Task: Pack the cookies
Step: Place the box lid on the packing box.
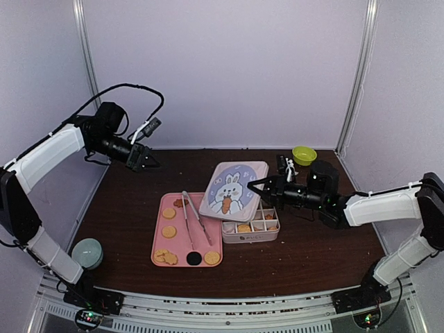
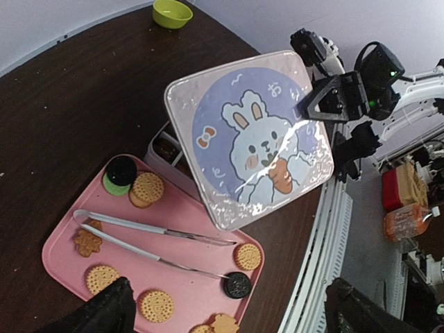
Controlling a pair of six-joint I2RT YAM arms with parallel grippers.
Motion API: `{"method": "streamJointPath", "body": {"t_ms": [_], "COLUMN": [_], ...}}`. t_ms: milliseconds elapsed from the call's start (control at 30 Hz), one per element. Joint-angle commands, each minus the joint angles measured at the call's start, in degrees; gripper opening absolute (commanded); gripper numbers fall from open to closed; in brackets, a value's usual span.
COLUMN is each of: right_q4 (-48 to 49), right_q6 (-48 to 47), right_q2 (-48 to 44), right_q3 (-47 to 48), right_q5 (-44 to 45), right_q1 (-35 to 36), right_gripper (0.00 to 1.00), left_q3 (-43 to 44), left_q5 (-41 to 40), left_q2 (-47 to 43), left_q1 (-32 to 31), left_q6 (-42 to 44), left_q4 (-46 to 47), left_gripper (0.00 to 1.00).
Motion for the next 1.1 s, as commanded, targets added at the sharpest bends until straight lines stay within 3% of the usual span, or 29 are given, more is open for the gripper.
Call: {"method": "streamJointPath", "body": {"t_ms": [0,267,633,900,1067], "right_q4": [-9.1,-8.7,-13.5,-22.2,-29.8], "right_q6": [-6.7,-7.9,-9.2,-11.4,-14.3], "right_q2": [-3.4,0.9,3.5,4.0,1.5], "right_q3": [-3.0,-4.4,-4.0,-1.6,-0.8], "right_q5": [0.9,-1.0,-0.5,0.9,3.5], "right_q1": [-3.1,-7.0,-10.0,-10.1,-10.2], "right_gripper": [0.0,0.0,0.21,0.44,0.49], "left_q3": [-0.5,-1.9,-4.5,-1.2,0.9], "left_q5": [-8.3,-14.4,-22.3,-27.8,-30.1], "left_q2": [-0.3,1.0,3.2,10.6,14.8], "left_q1": [-0.6,-4.7,-11.3,-17.1,-19.2], "left_q6": [9.3,15.2,22.3,24.1,24.7], "left_q4": [-2.1,-3.9,-4.1,-1.8,-0.3], "left_gripper": [0.98,0.98,0.98,0.96,0.94]}}
